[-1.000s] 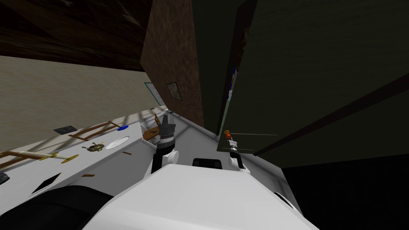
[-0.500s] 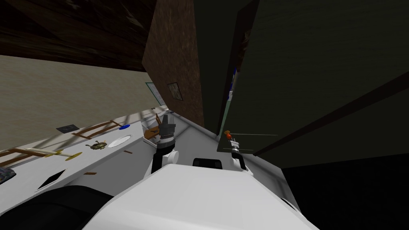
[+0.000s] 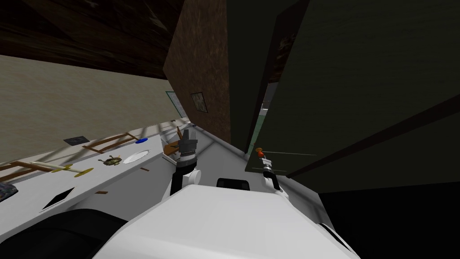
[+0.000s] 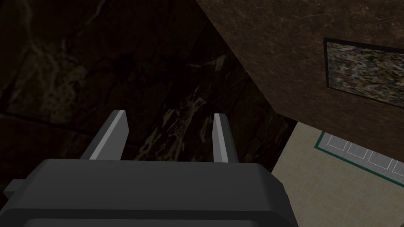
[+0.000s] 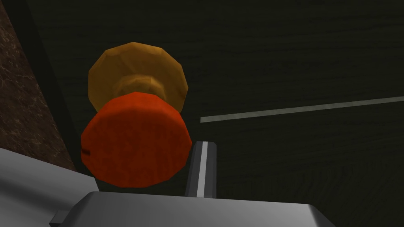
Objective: Pull the door open
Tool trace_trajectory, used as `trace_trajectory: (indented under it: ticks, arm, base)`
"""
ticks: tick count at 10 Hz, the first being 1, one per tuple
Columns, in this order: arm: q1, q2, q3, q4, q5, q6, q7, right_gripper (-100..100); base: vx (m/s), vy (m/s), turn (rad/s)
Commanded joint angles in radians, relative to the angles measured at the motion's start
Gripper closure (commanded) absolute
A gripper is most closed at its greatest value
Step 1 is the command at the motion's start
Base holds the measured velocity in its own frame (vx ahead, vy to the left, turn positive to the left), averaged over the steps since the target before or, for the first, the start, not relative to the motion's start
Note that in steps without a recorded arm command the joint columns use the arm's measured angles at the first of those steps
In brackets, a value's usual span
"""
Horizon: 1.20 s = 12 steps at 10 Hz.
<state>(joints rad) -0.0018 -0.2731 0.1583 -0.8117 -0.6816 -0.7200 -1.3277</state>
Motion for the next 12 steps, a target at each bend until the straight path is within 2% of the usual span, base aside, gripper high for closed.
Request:
trace_trajectory:
  ticks: [1, 4, 5, 12]
  arm:
    - [-0.001, 0.002, 0.003, -0.002, 0.001, -0.002, 0.000, 100]
    - [-0.001, 0.002, 0.003, -0.002, 0.001, -0.002, 0.000, 100]
    - [0.009, -0.008, 0.027, -0.007, 0.011, -0.020, -0.021, -100]
    - [0.035, -0.035, 0.100, -0.025, 0.040, -0.073, -0.080, -100]
  base:
    - [-0.009, -0.007, -0.010]
    - [-0.002, -0.001, 0.000]
    - [-0.090, -0.016, 0.133]
    - [-0.136, -0.039, 0.084]
